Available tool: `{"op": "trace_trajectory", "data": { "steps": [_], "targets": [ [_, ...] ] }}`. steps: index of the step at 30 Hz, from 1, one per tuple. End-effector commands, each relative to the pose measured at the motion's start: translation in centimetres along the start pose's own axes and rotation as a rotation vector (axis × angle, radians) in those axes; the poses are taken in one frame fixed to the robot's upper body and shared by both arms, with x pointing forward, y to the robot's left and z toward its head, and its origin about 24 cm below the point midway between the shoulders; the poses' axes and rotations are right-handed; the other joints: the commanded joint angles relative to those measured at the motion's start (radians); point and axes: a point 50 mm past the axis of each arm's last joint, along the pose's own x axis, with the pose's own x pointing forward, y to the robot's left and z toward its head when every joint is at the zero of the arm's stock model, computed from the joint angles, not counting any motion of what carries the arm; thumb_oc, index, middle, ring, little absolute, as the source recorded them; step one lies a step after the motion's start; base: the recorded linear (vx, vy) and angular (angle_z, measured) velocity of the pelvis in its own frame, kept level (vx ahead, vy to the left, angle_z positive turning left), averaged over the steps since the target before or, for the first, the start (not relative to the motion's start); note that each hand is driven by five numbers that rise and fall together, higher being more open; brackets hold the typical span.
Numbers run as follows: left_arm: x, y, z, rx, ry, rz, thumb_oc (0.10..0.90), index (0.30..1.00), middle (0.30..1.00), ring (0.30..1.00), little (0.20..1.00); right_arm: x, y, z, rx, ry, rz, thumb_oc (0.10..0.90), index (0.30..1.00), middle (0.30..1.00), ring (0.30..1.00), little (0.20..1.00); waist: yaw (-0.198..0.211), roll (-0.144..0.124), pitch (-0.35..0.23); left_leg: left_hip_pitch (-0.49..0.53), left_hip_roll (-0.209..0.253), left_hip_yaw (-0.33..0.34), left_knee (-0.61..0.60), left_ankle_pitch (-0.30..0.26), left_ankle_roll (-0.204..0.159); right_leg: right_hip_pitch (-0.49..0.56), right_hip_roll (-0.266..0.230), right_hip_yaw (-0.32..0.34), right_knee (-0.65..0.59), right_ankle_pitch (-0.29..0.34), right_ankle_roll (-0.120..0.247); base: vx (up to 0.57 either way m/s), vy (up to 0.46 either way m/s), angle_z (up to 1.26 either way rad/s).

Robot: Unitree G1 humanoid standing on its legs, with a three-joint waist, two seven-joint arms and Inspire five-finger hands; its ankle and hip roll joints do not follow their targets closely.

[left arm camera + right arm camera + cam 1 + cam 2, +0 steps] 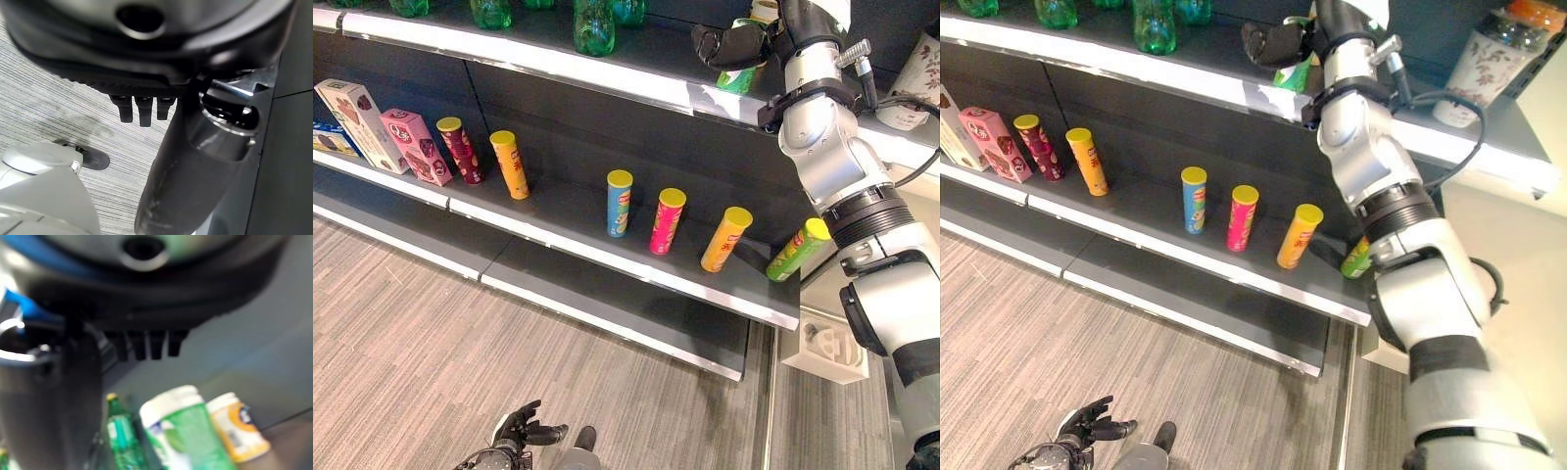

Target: Put the goods on the table back onto the shelves and tidy them up.

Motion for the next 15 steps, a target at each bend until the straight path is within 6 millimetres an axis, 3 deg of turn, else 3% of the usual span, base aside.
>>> {"op": "trace_trajectory", "data": {
  "steps": [1,15],
  "targets": [
    [0.4,0.9,1.9,0.030,-0.066,0.023,0.800,0.900,0.900,0.900,0.900,2.2,-3.9,3.3,-0.075,-0.126,-0.142,0.800,0.900,0.900,0.900,0.900,0.020,-0.010,-0.027,0.042,0.005,0.039,-0.075,-0.047,0.002,0.086,-0.064,-0.020,0.013,-0.033,0.097,0.00,0.000,0.00],
    [0.3,1.0,1.8,0.020,-0.066,0.024,0.800,0.900,0.900,0.900,0.900,2.4,-2.5,2.3,-0.223,-0.086,-0.066,0.800,0.900,0.900,0.900,0.900,0.012,-0.008,-0.021,0.039,0.004,0.037,-0.075,-0.045,0.002,0.087,-0.065,-0.025,0.015,-0.031,0.097,0.00,0.000,0.00]
  ]
}}
